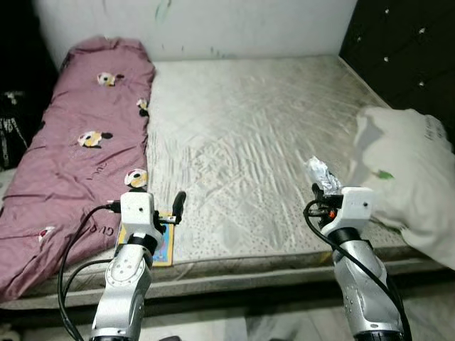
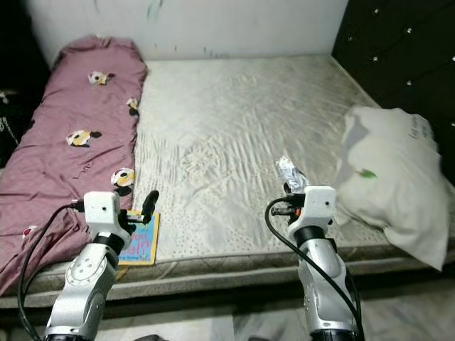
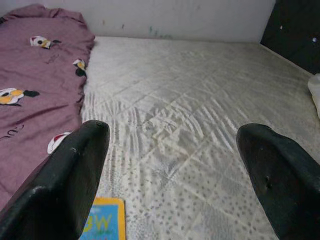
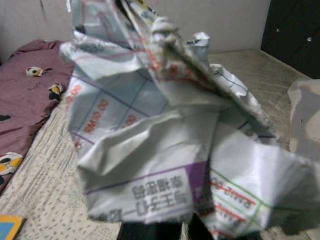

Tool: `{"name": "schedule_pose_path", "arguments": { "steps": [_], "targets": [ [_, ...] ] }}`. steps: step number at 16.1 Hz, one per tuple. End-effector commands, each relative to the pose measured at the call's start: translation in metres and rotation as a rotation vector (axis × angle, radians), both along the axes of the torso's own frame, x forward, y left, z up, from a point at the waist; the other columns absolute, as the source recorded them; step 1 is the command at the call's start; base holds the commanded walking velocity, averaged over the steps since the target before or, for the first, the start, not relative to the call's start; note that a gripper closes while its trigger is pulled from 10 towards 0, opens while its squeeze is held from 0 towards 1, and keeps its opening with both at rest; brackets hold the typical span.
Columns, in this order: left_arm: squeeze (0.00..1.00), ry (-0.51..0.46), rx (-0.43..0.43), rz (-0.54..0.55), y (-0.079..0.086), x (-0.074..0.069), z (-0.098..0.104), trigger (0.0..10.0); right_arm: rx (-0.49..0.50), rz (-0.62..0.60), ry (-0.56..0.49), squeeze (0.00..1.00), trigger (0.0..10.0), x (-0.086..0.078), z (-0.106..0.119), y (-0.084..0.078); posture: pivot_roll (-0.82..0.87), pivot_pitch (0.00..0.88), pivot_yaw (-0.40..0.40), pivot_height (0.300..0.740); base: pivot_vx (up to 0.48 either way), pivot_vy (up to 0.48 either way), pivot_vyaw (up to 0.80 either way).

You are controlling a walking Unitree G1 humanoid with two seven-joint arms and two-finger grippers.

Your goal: Clean up the room

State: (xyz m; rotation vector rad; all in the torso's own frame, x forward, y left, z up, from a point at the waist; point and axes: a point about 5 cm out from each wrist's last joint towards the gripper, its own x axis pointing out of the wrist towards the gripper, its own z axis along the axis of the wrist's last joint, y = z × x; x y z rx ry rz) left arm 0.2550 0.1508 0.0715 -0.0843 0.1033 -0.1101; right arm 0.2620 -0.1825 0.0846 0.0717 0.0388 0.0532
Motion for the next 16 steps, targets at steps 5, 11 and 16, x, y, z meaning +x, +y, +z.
{"name": "schedule_pose_path", "arguments": {
  "steps": [5,11,16],
  "targets": [
    [0.00,-0.002,-0.002,-0.005,-0.0002,-0.0008,0.0019,10.0,0.000,0.006,-0.010,0.00,10.0,0.0009,0.0030,0.0007,-0.03,0.000,0.006,0.740,0.318,0.000,0.00],
    [0.00,0.001,-0.006,0.005,-0.0005,-0.0003,0.0019,10.0,0.006,0.005,-0.025,0.00,10.0,0.0046,0.0076,0.0025,-0.02,0.006,0.004,0.740,0.093,0.000,0.00],
    [0.00,0.009,-0.019,0.021,0.0021,-0.0009,0.0010,10.0,0.005,0.008,-0.011,0.00,10.0,0.0046,0.0048,0.0019,-0.02,0.005,0.001,0.740,0.000,0.166,-0.26]
  ]
}}
